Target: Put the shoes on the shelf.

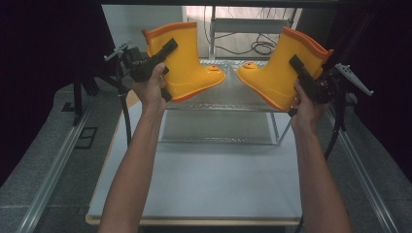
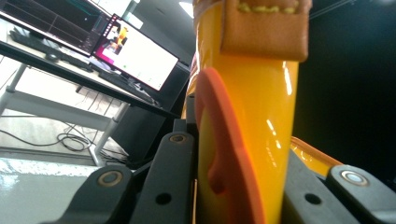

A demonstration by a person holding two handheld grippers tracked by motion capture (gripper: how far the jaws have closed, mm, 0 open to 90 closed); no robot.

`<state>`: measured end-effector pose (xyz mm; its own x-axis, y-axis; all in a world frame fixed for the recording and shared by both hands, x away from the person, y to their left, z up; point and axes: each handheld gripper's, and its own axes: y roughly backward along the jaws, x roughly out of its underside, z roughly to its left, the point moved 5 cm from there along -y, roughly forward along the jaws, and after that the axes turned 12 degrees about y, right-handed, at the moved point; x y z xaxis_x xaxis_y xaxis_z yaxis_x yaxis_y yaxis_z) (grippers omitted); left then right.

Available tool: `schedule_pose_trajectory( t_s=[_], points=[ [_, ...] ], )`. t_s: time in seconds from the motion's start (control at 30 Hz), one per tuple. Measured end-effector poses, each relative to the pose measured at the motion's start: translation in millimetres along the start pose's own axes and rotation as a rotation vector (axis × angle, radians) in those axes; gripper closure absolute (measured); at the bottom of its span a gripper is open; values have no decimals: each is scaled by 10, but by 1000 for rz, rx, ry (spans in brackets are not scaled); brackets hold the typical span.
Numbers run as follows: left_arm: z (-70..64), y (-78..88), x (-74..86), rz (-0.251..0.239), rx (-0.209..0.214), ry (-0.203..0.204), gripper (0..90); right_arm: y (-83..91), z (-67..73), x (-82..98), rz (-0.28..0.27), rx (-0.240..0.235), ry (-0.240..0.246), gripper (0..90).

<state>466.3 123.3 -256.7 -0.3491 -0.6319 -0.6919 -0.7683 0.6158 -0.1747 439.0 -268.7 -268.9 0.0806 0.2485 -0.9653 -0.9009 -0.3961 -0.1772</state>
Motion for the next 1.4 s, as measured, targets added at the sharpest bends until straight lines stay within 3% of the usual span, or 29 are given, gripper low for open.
schedule_pose_trajectory(
  t_s=[0.2,0.57,0.9,1.0,1.13,1.4],
  points=[
    [66,-105,-14,-14,-17,3,832,-144,-22,16,6,28,2,840],
    [124,-178,-5,-18,-44,-11,832,-290,15,63,20,28,34,840],
    [209,-248,-61,-52,-55,-3,832,-460,12,144,12,24,32,840],
    [232,-298,-55,-64,-67,-22,832,-523,-2,162,9,28,26,840],
    [284,-362,-19,-75,-95,-54,832,-641,-7,239,7,40,30,840],
    [415,-419,153,-67,-132,-69,832,-779,67,506,14,61,22,839]
  ],
)
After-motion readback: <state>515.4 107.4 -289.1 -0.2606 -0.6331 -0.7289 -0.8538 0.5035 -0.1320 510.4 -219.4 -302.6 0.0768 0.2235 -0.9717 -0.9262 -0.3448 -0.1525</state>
